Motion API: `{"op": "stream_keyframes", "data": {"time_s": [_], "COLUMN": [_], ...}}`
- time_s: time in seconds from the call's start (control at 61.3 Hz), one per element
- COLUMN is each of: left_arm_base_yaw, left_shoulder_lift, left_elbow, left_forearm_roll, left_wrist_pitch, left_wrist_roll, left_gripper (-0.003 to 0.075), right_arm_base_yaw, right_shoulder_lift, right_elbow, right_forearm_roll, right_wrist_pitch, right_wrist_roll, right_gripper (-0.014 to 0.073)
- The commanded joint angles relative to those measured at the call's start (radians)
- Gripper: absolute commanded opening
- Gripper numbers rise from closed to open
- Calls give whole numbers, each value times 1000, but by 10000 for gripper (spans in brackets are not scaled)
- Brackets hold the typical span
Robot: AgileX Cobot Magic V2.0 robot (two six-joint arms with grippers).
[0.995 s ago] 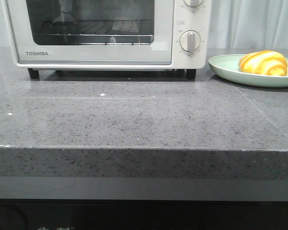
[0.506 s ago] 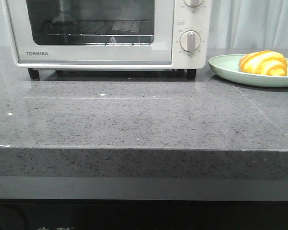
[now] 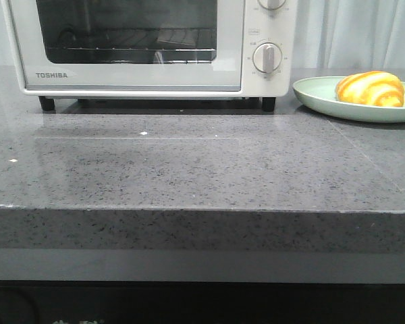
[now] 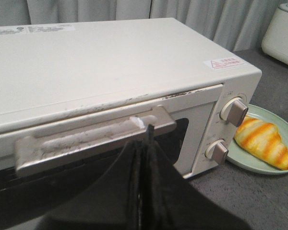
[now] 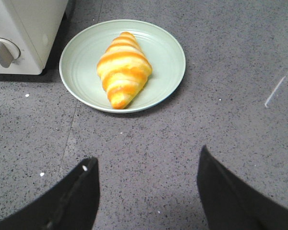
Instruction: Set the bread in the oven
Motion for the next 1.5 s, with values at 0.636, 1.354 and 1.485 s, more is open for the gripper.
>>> {"op": "stream_keyframes", "data": {"time_s": [0.636,1.354,1.485], "left_arm_base_yaw": [-10,-10,-10], "left_shoulder_lift": [226,144,103], "left_elbow": [-128,-128,-128], "left_forearm_roll": [-10,-10,-14], "left_wrist_pitch": [-281,182,284], "left_wrist_roll": [-1,-1,-1], "left_gripper": [-20,-20,-20], "right_arm_base_yaw": [-4,-4,-4], "right_shoulder_lift": [-1,-1,-1], "right_elbow": [-33,-33,-33], "right_forearm_roll": [5,5,5], "right_wrist_pitch": [-61,-61,-61], "right_wrist_roll": [-8,-8,-8], "right_gripper": [468,468,468]}}
